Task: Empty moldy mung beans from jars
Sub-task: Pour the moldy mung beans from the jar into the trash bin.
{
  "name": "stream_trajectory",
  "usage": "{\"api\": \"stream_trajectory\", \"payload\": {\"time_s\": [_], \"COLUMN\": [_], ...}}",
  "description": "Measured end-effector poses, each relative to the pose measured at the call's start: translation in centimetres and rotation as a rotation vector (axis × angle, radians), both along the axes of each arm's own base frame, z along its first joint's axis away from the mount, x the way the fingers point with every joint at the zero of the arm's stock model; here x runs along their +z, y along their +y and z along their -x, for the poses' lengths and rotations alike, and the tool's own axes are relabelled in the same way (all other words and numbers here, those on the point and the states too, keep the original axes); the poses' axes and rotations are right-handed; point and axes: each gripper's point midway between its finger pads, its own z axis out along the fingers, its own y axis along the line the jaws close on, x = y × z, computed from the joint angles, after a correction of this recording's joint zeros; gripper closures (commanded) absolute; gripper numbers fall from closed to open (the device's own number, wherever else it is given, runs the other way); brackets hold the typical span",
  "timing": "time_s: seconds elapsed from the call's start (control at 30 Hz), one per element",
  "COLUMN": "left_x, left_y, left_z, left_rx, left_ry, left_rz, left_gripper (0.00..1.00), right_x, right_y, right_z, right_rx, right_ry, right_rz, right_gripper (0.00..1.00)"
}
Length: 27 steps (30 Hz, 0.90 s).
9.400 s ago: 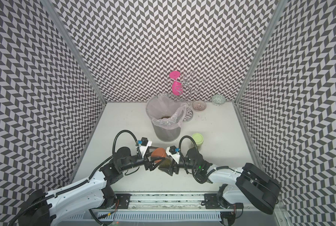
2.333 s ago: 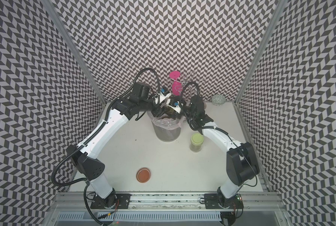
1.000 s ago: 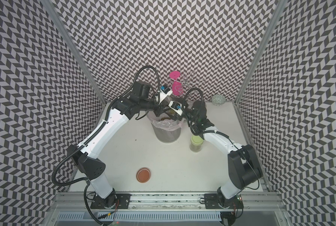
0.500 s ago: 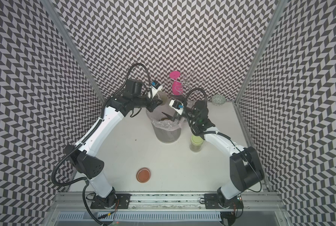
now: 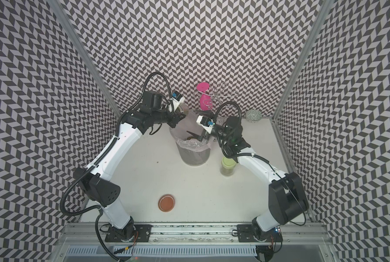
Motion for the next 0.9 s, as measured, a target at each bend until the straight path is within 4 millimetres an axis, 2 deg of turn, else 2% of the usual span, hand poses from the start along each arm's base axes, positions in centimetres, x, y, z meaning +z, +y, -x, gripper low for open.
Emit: {"api": "stream_trajectory", "payload": {"time_s": [0.1,0.27,0.43,0.57,0.73,0.9], "left_x": [0.1,0.6,1.6,3.4,6.5,8.7], "left_y": [-0.2,-0.7,-1.4,-2.1,-3.0,-3.5], "left_z": [0.3,1.2,3.6,5.7,8.0,9.3], "left_rx": [-0.016,-0.057,-0.141,-0.227,-0.342,-0.412], "left_ry": [0.008,0.019,0.037,0.029,-0.012,-0.045], "left_rz": [0.015,0.042,0.100,0.174,0.285,0.350], "left_gripper": [1.00,1.00,1.00,1.00,1.00,1.00], "right_x": [1.3,5.0,7.9,7.1,4.3,3.4], "right_y": [-0.4,-1.7,-3.8,-4.7,-4.4,-4.2], "right_z": [0.0,-1.0,-2.4,-3.9,-5.6,-5.4], "right_rx": [-0.003,-0.001,0.025,0.085,0.138,0.194], "right_ry": [0.081,0.295,0.546,0.809,1.145,1.332], "right_rz": [-0.059,-0.212,-0.391,-0.520,-0.634,-0.725], "right_gripper": [0.01,0.01,0.01,0.01,0.01,0.01]}}
